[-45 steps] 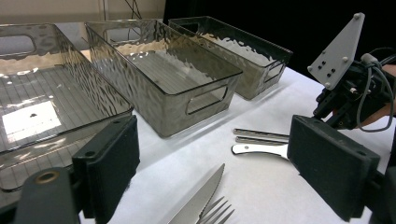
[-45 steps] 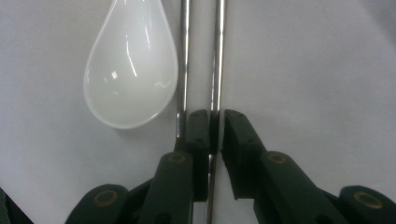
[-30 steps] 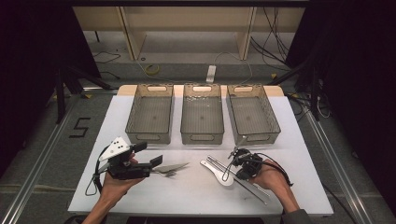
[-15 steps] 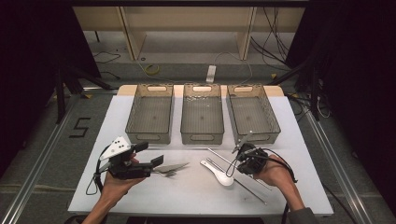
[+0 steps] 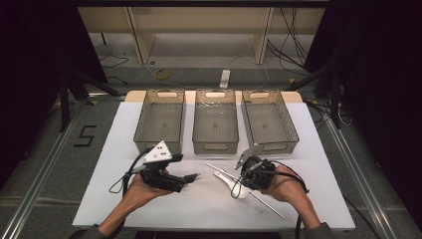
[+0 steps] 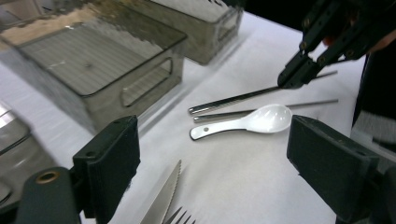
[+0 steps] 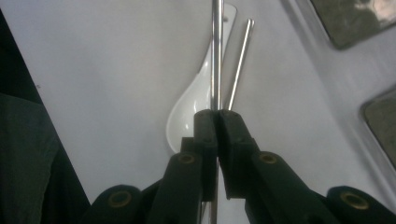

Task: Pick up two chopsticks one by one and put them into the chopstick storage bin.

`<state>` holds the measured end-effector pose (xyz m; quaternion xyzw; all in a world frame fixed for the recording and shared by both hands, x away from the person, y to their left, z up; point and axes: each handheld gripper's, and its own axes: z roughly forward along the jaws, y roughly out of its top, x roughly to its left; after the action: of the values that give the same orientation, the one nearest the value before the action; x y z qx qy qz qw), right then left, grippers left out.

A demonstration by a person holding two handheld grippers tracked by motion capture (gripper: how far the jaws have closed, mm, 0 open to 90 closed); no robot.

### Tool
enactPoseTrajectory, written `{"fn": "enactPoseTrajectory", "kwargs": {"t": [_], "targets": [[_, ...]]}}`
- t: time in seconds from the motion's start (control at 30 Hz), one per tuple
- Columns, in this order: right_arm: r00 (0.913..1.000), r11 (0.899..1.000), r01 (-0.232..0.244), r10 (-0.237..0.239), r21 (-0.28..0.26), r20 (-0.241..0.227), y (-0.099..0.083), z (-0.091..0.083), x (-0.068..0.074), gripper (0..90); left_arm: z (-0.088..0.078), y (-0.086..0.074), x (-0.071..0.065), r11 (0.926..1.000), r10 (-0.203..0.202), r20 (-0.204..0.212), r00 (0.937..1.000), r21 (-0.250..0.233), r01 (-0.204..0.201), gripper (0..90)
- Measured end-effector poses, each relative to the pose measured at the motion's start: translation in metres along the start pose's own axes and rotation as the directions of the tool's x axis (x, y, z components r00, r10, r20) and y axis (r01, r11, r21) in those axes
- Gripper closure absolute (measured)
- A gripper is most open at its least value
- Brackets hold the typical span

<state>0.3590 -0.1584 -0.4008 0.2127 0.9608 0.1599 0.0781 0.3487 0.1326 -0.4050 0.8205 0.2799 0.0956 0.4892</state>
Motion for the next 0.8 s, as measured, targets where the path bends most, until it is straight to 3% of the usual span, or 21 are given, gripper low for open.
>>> {"fn": "enactPoseTrajectory", "kwargs": {"t": [0.13,0.3,0.4,0.5,0.67,0.7,0.73,0.8], "targets": [[0.9994,0.999,0.034,-0.034,-0.003,-0.004,0.006,-0.002,0.007,86.9,0.016,0.006,-0.006,0.9946,0.074,0.026,0.9969,0.071,-0.076,17.0],[0.9962,0.996,0.086,-0.086,-0.005,-0.015,0.013,-0.001,0.017,86.8,0.026,0.011,-0.010,0.9759,0.158,0.033,0.9869,0.148,-0.161,19.2],[0.9943,0.994,0.105,-0.105,-0.007,-0.018,0.016,-0.001,0.022,86.9,0.030,0.012,-0.012,0.9651,0.193,0.069,0.9787,0.167,-0.202,20.2],[0.9918,0.992,0.126,-0.126,-0.007,-0.025,0.019,-0.001,0.026,86.9,0.036,0.012,-0.015,0.9444,0.241,0.084,0.9669,0.209,-0.253,20.7],[0.9861,0.986,0.164,-0.163,0.011,-0.030,0.022,-0.001,0.031,86.9,0.044,0.009,-0.020,0.9191,0.269,0.143,0.9525,0.258,-0.298,27.4],[0.9852,0.986,0.169,-0.169,0.010,-0.030,0.023,0.000,0.032,86.8,0.046,0.008,-0.022,0.9094,0.283,0.148,0.9476,0.272,-0.314,29.7],[0.9840,0.984,0.176,-0.176,0.012,-0.027,0.023,0.000,0.033,86.8,0.048,0.008,-0.024,0.8952,0.306,0.145,0.9409,0.293,-0.336,31.1],[0.9822,0.982,0.186,-0.186,0.017,-0.027,0.024,0.001,0.035,86.8,0.050,0.007,-0.026,0.8831,0.319,0.156,0.9350,0.310,-0.353,33.7]]}}
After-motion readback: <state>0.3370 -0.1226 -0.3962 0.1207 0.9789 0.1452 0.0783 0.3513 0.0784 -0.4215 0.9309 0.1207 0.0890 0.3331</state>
